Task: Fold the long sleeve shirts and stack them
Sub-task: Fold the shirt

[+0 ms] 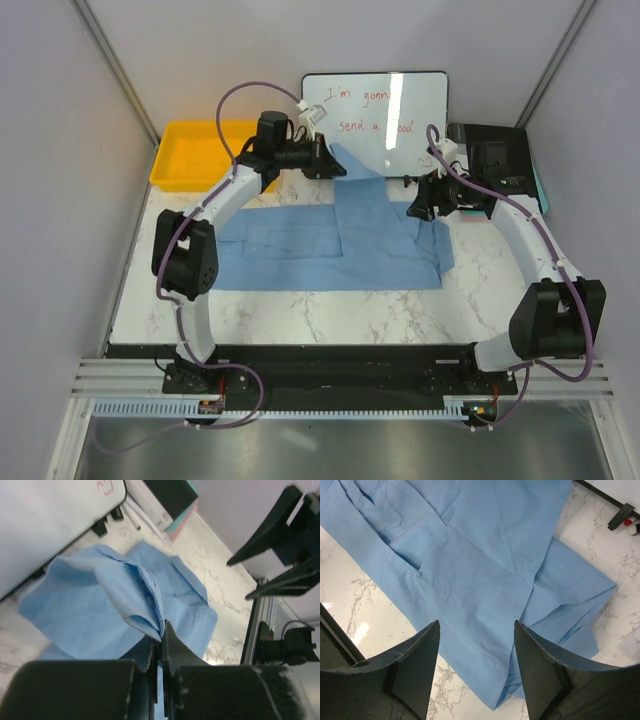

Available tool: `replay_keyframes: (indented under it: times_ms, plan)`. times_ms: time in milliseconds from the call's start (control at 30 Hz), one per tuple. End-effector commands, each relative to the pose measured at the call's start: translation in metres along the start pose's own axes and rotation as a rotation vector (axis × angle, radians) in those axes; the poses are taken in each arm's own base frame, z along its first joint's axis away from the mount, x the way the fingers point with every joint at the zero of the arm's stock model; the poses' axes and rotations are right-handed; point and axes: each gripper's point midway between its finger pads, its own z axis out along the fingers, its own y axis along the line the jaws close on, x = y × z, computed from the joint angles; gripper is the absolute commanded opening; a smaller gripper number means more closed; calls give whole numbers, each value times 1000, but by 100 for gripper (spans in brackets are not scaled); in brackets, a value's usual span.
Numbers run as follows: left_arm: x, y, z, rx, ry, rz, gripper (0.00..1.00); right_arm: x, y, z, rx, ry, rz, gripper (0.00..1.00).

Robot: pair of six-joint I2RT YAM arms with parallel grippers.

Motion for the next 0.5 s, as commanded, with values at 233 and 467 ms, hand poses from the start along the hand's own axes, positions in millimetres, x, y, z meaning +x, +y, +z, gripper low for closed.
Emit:
replay_keyframes:
  times_ms: [233,467]
  plan:
    - [145,-37,-95,44,304,-33,2,2,-3,7,-18,7,-11,69]
    - [170,7,-146,-72,361,-107,2,8,-4,10,-25,27,6,69]
